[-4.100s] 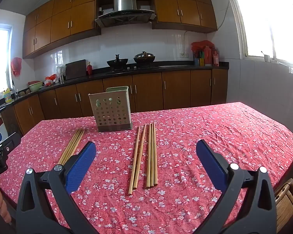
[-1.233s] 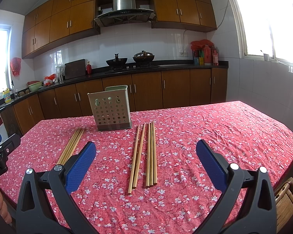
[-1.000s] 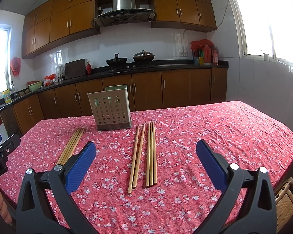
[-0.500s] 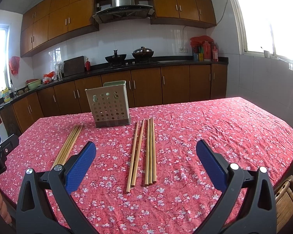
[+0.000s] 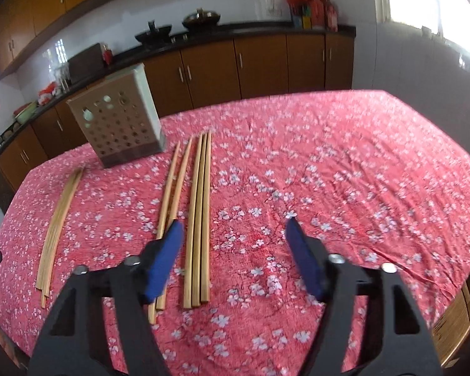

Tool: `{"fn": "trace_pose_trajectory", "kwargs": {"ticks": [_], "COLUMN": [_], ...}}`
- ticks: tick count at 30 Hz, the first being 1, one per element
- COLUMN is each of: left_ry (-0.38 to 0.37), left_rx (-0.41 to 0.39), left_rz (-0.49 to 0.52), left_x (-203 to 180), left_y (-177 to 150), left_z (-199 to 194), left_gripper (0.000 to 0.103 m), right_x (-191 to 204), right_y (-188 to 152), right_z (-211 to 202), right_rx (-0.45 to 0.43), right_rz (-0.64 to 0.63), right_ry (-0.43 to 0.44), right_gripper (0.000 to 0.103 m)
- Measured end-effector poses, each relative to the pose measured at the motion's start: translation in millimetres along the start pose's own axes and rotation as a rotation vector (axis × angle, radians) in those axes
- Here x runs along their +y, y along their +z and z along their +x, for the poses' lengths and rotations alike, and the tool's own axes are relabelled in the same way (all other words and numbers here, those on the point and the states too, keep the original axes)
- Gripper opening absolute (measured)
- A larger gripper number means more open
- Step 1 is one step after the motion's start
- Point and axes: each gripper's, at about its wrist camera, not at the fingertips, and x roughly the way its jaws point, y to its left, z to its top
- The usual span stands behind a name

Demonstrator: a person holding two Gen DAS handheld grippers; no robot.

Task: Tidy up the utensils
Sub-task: 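Grasp a bamboo chopstick with the right tool while the left tool grasps another chopstick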

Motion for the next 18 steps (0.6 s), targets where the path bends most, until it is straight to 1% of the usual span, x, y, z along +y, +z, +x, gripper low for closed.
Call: {"fn": "trace_pose_trajectory", "kwargs": {"ticks": [1, 4, 7, 10, 11, 14, 15, 16, 18], "left_ry": [0.005, 0.011, 0.014, 0.006, -0.002, -0.021, -0.029, -0.041, -0.057], "left_rx": [0.012, 0.043, 0.065, 0.088, 0.099, 0.120, 0.125, 0.130, 0.140], "left_rz": [-0.006, -0.009, -0.005, -0.008, -0.010, -0.008, -0.005, -0.001, 0.011], "left_x": [3, 6, 7, 7, 7, 5, 4, 3, 0], "left_y": [1, 4, 5, 5, 5, 6, 6, 6, 8], "left_z": [4, 15, 23, 30, 33, 39, 42, 45, 49], "left_gripper": [0.099, 0.099, 0.099, 0.095, 0.093, 0.081, 0.077, 0.075, 0.068], "right_x": [-1, -1, 4, 8, 11, 11, 9, 8, 7], "right_y": [2, 8, 10, 13, 11, 12, 12, 12, 13], "right_z": [9, 27, 41, 55, 59, 63, 64, 65, 67], "right_rx": [0.027, 0.082, 0.122, 0.157, 0.174, 0.174, 0.180, 0.176, 0.171], "right_rz": [0.003, 0.005, -0.008, -0.028, -0.039, -0.049, -0.048, -0.052, -0.062], "right_ry": [0.010, 0.041, 0.067, 0.080, 0.078, 0.085, 0.083, 0.064, 0.051], "right_gripper": [0.049, 0.037, 0.031, 0.026, 0.025, 0.019, 0.013, 0.008, 0.008]}}
